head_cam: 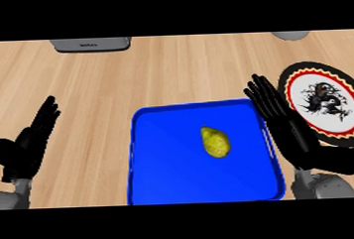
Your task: Pick the pear from the tray and place it in the plate
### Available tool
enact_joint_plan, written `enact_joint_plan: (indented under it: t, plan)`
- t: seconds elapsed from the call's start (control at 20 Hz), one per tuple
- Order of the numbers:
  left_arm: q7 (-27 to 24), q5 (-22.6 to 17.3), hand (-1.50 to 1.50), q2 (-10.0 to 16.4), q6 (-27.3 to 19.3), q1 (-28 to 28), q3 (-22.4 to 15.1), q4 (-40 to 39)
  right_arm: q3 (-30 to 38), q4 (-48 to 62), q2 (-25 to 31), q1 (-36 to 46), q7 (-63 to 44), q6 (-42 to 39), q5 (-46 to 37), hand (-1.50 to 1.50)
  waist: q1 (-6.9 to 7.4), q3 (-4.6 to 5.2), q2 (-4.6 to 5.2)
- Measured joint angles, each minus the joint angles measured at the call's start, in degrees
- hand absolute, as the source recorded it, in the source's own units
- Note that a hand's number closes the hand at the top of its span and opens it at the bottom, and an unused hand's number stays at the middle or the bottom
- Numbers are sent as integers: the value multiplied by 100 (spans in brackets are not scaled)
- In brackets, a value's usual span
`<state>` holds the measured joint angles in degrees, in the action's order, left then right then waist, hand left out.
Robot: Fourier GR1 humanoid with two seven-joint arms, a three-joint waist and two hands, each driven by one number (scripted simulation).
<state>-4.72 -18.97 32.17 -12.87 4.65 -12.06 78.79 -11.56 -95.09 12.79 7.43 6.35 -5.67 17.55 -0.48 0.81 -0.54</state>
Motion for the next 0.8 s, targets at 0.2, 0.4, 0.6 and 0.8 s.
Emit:
enact_joint_plan:
  t: [0.2, 0.4, 0.6, 0.8]
  plan:
    - [-242, 359, 0, 33, -149, -155, -12, 45, 75, 133, -308, 383, -532, -45, 573, -150, 96, -52, 37]
    - [-360, 678, 0, 240, -285, -302, -32, 118, 193, 341, -325, 830, -850, 334, 422, -150, 173, -63, 39]
    - [-421, 849, 0, 213, -417, -569, -75, 247, 152, 256, -774, 513, -191, 1205, -275, -150, 110, -75, 36]
    - [-421, 951, 0, 222, -412, -736, -10, 389, -13, -210, -1056, -292, 449, 1563, -396, -150, 53, -81, 35]
